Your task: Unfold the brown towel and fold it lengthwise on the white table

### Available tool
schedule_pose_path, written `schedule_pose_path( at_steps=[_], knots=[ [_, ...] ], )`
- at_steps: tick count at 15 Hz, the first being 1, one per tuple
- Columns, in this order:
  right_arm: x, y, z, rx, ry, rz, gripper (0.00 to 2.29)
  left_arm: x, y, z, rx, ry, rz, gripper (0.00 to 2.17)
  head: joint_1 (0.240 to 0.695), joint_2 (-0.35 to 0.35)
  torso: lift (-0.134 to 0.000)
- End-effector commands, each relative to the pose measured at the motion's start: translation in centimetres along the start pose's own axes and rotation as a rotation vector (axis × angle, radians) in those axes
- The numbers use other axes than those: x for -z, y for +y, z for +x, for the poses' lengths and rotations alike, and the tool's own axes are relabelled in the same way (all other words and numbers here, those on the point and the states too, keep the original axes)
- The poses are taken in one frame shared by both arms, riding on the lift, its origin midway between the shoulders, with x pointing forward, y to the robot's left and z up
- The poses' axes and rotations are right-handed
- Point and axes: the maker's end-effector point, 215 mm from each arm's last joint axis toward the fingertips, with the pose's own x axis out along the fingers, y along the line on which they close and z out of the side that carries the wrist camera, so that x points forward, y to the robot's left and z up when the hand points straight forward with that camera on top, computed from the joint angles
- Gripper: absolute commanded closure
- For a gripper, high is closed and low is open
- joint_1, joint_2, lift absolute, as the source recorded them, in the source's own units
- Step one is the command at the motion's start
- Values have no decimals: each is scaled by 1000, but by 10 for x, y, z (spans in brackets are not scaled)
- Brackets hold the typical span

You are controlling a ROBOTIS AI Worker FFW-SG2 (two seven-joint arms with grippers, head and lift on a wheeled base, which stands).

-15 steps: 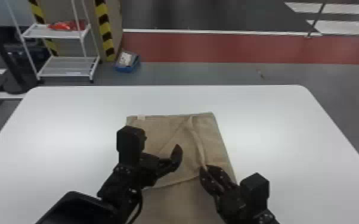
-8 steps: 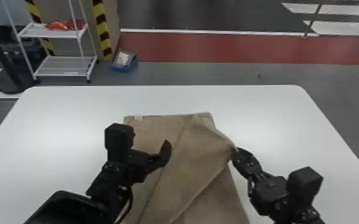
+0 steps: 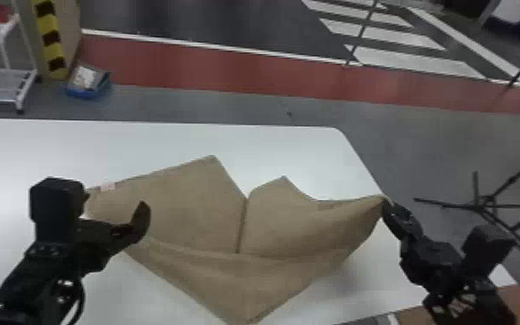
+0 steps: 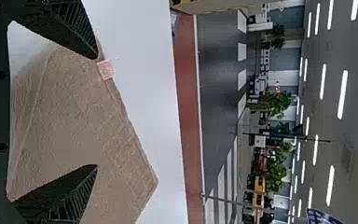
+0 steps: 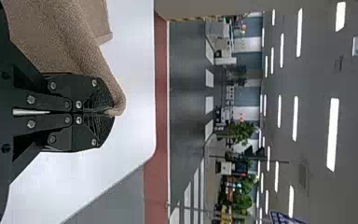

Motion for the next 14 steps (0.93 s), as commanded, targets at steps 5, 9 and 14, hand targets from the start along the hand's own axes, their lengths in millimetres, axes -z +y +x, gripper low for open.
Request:
schedule_pose_path(
  at_steps=[5, 9, 14],
  knots=[
    [-1, -116, -3, 165, 43, 94, 1484, 13, 4, 10, -5, 31, 19, 39, 695, -350, -123],
    [11, -80, 11, 106, 52, 87, 1484, 37, -5, 6, 31, 103, -11, 218, 695, -350, -123],
    [16, -62, 20, 77, 56, 78, 1484, 47, -17, -16, 111, 174, -122, 262, 695, -350, -123]
  ],
)
